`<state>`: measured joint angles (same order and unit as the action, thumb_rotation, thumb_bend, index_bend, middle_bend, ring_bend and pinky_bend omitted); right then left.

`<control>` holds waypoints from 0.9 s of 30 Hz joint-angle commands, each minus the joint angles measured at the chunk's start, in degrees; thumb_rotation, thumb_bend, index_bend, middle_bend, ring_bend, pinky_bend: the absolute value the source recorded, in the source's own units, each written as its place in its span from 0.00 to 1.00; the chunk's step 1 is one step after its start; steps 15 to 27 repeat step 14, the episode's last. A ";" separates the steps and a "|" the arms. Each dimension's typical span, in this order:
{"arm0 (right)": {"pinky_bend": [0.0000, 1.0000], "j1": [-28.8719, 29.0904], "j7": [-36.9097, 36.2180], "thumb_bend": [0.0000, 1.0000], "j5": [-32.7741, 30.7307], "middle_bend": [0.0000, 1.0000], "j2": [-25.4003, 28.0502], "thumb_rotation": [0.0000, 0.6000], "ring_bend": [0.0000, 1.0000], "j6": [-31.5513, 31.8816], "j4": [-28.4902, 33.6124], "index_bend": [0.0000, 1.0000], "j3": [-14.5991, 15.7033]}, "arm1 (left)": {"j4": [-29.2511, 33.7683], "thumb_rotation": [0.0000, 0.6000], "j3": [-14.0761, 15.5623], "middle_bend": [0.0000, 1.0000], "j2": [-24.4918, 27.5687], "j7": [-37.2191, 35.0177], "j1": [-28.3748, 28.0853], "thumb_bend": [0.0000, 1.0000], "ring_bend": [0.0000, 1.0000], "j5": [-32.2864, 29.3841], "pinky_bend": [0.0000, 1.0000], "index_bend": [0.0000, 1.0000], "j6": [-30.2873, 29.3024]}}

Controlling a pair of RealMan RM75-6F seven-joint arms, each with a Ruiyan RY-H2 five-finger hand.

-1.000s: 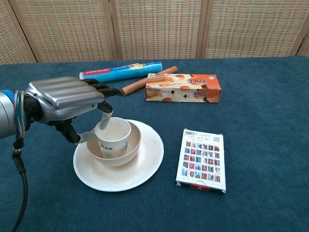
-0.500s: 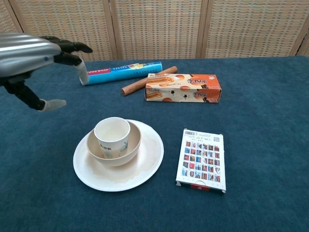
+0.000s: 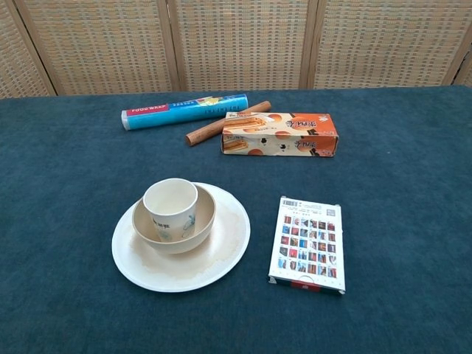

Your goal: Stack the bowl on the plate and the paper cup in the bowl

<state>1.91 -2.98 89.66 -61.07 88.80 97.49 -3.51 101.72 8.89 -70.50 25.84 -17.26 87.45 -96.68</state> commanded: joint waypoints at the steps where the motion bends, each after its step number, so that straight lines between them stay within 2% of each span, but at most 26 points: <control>1: 0.00 0.29 1.21 0.15 0.14 0.00 -0.52 1.00 0.00 -0.26 0.17 0.00 0.00 | -3.62 1.00 1.07 0.00 -0.72 -2.45 3.30 0.09 0.00 1.12 0.00 0.12 -2.06; 9: 0.00 0.84 4.04 0.15 0.37 0.00 -1.52 1.00 0.00 -0.75 0.35 0.00 -0.01 | -8.02 1.00 0.05 0.00 -0.59 -7.01 6.51 0.08 0.00 2.88 0.00 0.08 -2.84; 14: 0.00 0.87 4.57 0.15 0.77 0.00 -1.70 1.00 0.00 -0.85 0.38 0.00 0.32 | -7.57 1.00 -1.01 0.00 0.26 -7.66 7.65 0.08 0.00 2.94 0.00 0.07 -2.75; 27: 0.00 0.87 4.57 0.15 0.77 0.00 -1.70 1.00 0.00 -0.85 0.38 0.00 0.32 | -7.57 1.00 -1.01 0.00 0.26 -7.66 7.65 0.08 0.00 2.94 0.00 0.07 -2.75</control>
